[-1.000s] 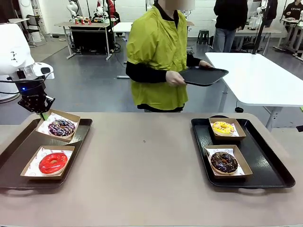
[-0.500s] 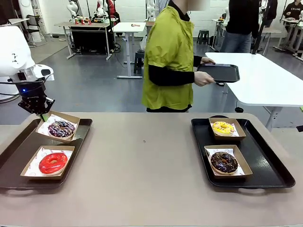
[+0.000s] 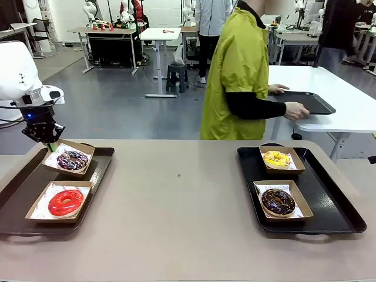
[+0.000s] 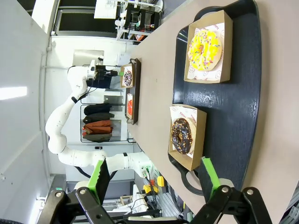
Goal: Individually package the donuts and arrange them on the tray.
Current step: Place the picked Paper togo box on the Handle tray.
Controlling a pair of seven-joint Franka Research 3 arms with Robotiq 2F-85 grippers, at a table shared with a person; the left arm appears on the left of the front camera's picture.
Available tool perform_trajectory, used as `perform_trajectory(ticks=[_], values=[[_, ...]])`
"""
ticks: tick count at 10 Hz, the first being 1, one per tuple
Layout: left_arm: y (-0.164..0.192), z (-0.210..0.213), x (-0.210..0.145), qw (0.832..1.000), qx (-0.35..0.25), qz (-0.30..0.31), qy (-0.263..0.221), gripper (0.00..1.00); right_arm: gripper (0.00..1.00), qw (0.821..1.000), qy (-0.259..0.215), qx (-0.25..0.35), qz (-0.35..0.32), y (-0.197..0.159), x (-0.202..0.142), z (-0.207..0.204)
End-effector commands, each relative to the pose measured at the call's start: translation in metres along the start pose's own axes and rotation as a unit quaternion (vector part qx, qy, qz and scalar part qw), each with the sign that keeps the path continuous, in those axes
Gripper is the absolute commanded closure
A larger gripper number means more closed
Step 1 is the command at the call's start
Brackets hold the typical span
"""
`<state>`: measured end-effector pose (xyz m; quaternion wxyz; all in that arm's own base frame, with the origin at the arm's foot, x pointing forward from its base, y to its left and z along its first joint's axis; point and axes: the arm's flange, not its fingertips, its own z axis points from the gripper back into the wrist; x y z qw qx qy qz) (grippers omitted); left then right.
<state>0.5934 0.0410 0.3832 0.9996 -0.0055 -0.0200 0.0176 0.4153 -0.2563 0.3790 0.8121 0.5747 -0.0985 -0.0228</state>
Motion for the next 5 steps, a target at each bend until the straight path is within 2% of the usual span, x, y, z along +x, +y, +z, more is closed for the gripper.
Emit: perform_trajectory(ticks=[1,5], values=[[0.0079,-0.0037,0.0068,0.999,0.014,-0.03,-0.005,0.99,0.0,1.0,0.006,-0.003,-0.001,0.0009,-0.0024,-0.0001],[0.0063,-0.0131,0.0082,0.998,0.027,-0.057,0.015,0.99,0.0,1.0,0.006,-0.003,-0.001,0.0009,-0.0024,-0.0001]])
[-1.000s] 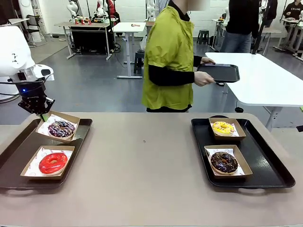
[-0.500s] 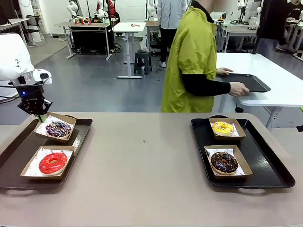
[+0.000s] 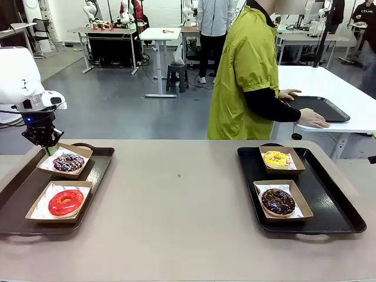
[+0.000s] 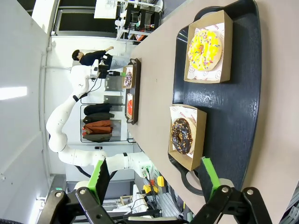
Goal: Individually package the donuts and arrange them on the tray.
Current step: Place the picked Paper togo box on the Handle tray.
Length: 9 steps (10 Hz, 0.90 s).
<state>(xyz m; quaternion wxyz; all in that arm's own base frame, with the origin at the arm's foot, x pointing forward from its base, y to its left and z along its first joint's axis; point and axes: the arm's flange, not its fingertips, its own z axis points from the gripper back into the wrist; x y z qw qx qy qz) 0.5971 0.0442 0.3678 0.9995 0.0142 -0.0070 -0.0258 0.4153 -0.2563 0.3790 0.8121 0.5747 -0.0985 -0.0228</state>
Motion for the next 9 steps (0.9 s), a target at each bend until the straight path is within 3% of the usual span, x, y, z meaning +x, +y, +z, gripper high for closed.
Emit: perform_trajectory(ticks=[1,2,3,5,6,7,8,9], values=[[0.003,0.003,0.004,1.0,0.01,-0.014,0.003,0.45,0.0,1.0,0.006,-0.003,-0.001,0.001,-0.002,0.0],[0.004,0.004,0.001,1.0,0.011,-0.013,0.0,0.4,0.0,1.0,0.006,-0.003,-0.001,0.001,-0.002,0.0],[0.006,0.008,0.0,1.0,0.013,-0.01,-0.001,0.0,0.0,1.0,0.006,-0.003,-0.001,0.001,-0.002,0.0],[0.007,0.014,-0.006,1.0,0.01,-0.007,-0.001,0.0,0.0,1.0,0.006,-0.003,-0.001,0.001,-0.002,0.0],[0.007,0.019,-0.008,1.0,0.005,-0.008,0.0,0.18,0.0,1.0,0.006,-0.003,-0.001,0.001,-0.002,0.0],[0.008,0.023,-0.014,1.0,-0.008,-0.008,0.003,0.48,0.0,1.0,0.006,-0.003,-0.001,0.001,-0.002,0.0],[0.01,0.029,-0.017,1.0,-0.018,-0.009,0.003,0.0,0.0,1.0,0.006,-0.003,-0.001,0.001,-0.002,0.0],[0.011,0.036,-0.023,1.0,-0.027,-0.012,0.001,0.3,0.0,1.0,0.006,-0.003,-0.001,0.001,-0.002,0.0]])
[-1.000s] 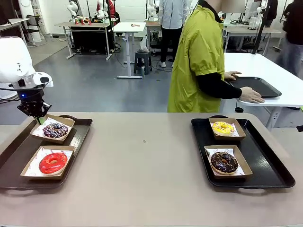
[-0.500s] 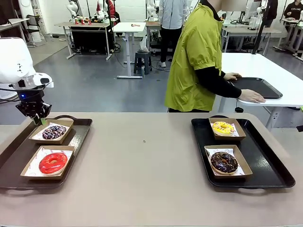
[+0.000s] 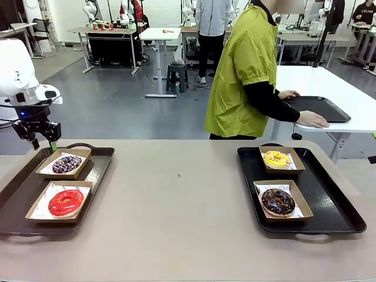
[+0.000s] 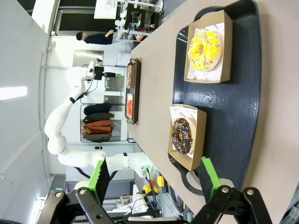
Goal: Individually package the donuts and arrange them on the tray.
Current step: Place the picked Paper togo box on the Handle tray.
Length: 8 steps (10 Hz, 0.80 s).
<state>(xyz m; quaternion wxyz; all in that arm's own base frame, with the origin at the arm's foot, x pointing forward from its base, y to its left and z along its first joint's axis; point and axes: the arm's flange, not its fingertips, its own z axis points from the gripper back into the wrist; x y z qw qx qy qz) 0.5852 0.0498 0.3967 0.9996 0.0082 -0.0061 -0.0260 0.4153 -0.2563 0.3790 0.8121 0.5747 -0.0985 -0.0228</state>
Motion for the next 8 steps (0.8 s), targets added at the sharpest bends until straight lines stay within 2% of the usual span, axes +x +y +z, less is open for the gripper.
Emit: perform_trajectory(ticks=[1,2,3,4,5,6,7,8], values=[[0.003,0.016,-0.021,0.999,-0.036,-0.018,0.002,0.0,0.0,1.0,0.006,-0.003,-0.001,0.001,-0.002,0.0],[-0.001,0.026,-0.035,0.999,-0.04,-0.023,-0.004,0.1,0.0,1.0,0.006,-0.003,-0.001,0.001,-0.002,0.0],[-0.004,0.033,-0.047,0.999,-0.043,-0.03,-0.01,0.0,0.0,1.0,0.006,-0.003,-0.001,0.001,-0.002,0.0],[-0.006,0.038,-0.057,0.998,-0.048,-0.031,-0.012,0.04,0.0,1.0,0.006,-0.003,-0.001,0.001,-0.002,0.0],[-0.008,0.039,-0.066,0.999,-0.04,-0.025,-0.018,0.0,0.0,1.0,0.006,-0.003,-0.001,0.001,-0.002,0.0],[-0.01,0.035,-0.077,1.0,-0.024,-0.011,-0.005,0.0,0.0,1.0,0.006,-0.003,-0.001,0.001,-0.002,0.0],[-0.009,0.042,-0.052,0.999,-0.035,-0.02,-0.012,0.0,0.0,1.0,0.006,-0.003,-0.001,0.001,-0.002,0.0],[-0.009,0.042,-0.052,0.999,-0.035,-0.02,-0.012,0.0,0.0,1.0,0.006,-0.003,-0.001,0.001,-0.002,0.0]])
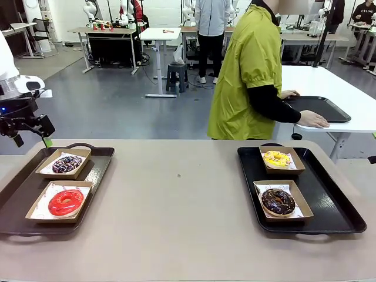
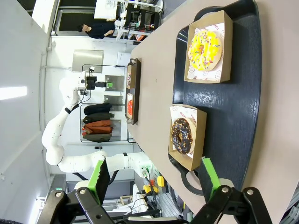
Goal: Individually package the donuts and arrange them on the tray.
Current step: Place the picked Paper togo box on the Handle tray.
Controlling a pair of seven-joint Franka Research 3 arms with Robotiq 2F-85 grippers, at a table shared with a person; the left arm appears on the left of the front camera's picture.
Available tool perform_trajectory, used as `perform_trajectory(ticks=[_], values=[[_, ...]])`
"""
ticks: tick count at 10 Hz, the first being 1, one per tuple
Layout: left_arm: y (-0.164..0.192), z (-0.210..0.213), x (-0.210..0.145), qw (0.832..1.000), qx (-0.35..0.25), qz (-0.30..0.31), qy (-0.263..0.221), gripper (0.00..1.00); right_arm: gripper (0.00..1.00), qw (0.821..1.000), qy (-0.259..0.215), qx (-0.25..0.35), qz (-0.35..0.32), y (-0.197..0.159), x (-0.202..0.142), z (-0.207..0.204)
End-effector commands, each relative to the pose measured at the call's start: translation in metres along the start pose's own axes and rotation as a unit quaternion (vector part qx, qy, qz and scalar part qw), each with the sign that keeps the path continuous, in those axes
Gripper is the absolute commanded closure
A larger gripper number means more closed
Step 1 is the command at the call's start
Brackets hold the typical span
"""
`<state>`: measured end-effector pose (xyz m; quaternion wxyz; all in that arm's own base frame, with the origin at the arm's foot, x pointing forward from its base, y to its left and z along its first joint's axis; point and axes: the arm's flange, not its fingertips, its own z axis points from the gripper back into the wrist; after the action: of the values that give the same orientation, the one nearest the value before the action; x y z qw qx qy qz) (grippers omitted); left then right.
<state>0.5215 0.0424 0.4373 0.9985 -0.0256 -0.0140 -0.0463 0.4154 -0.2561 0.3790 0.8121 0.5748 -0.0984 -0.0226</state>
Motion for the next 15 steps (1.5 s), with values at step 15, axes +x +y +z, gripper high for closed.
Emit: perform_trajectory(ticks=[15], values=[[0.256,-0.03,-0.138,0.799,-0.589,0.093,-0.072,0.0,0.0,1.0,0.006,-0.003,-0.001,0.001,-0.002,0.0]])
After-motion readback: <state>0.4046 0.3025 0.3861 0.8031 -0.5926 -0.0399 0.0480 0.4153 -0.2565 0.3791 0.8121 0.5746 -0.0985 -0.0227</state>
